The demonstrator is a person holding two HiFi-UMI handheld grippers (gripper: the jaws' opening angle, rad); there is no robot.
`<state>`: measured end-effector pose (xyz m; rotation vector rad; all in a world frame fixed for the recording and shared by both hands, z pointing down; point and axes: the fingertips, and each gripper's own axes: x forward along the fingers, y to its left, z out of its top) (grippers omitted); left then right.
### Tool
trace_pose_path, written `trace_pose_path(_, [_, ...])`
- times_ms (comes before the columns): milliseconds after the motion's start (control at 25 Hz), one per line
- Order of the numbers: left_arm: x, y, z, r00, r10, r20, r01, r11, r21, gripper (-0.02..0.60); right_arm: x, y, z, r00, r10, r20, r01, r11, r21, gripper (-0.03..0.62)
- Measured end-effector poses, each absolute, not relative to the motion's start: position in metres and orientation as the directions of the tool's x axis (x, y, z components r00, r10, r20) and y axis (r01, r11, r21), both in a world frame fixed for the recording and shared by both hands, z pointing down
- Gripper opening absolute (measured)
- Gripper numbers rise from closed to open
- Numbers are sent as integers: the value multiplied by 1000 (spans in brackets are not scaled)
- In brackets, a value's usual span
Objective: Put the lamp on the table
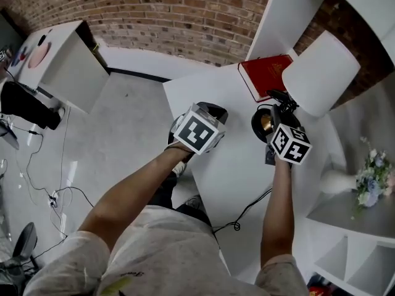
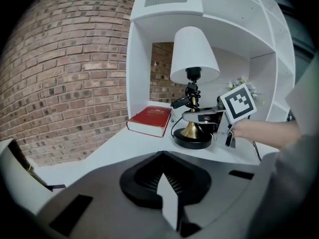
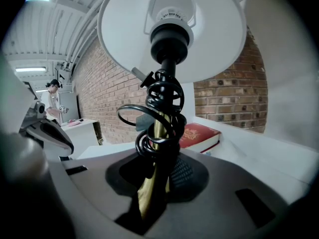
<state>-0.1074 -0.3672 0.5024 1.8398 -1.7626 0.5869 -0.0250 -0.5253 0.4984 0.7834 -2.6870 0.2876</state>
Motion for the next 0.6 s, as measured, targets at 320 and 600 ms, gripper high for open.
trace_pose_path(320, [-114, -361, 498, 18, -798, 602, -997, 31, 70, -3, -27, -533, 502, -787, -531, 314, -570, 820, -43, 87])
trace_pose_path(600, [-107, -370, 503, 19, -803, 596, -998, 25, 66, -3, -29, -536, 512, -782, -552, 289, -579, 816, -6, 86])
